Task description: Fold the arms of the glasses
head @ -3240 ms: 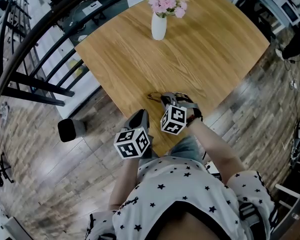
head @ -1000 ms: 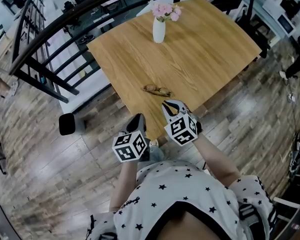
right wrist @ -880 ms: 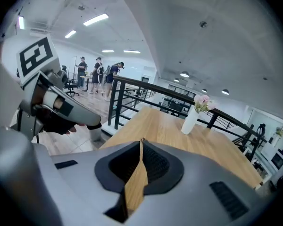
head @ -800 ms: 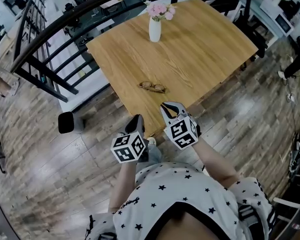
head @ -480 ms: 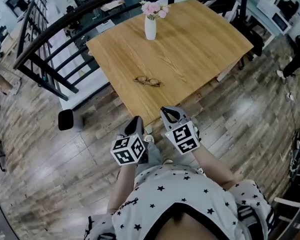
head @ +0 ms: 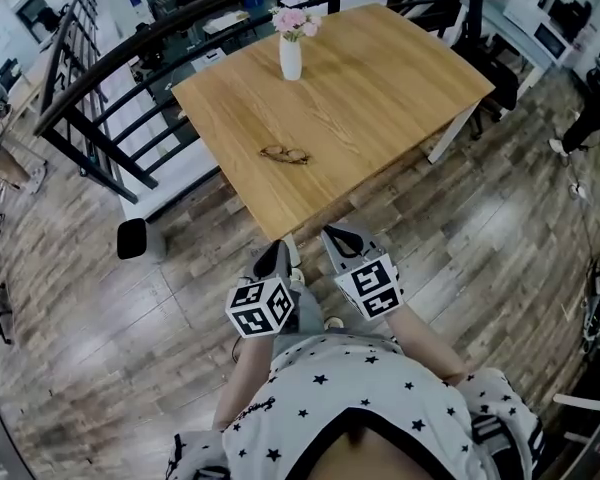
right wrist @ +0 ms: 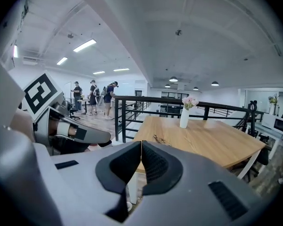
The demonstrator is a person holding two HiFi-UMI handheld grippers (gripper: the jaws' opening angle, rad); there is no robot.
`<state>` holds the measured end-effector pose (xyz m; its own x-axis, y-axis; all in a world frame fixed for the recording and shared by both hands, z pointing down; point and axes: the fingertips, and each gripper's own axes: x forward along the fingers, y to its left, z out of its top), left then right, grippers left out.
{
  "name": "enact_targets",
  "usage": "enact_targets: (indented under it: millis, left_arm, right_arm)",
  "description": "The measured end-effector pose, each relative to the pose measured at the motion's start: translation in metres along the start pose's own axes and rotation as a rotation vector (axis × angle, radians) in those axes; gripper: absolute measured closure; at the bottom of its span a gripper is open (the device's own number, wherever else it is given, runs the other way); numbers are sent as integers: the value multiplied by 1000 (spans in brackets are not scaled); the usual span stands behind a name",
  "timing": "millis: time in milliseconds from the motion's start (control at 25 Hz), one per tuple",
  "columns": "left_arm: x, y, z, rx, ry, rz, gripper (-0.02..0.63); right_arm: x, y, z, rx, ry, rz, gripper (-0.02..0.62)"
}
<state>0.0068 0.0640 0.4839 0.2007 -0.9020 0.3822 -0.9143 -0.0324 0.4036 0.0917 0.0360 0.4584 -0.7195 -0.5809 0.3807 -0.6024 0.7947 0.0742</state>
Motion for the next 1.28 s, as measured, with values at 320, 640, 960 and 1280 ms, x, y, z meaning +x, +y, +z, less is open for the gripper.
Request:
enact_targets:
  millis: [320, 640, 960, 1280]
  left_arm:
    - [-15, -16, -19, 8, 6, -11, 598]
    - [-19, -25, -23, 12, 6, -17, 598]
    - [-18, -26, -21, 16, 2, -21, 598]
    - [-20, -26, -17, 18, 8, -22, 598]
  right_arm:
    - [-26, 10, -10, 36, -22, -5, 577]
    - [-35, 17, -12, 34, -21, 9, 578]
    - [-33, 19, -9, 31, -40, 12, 578]
    - [-33, 20, -5, 34, -42, 19, 578]
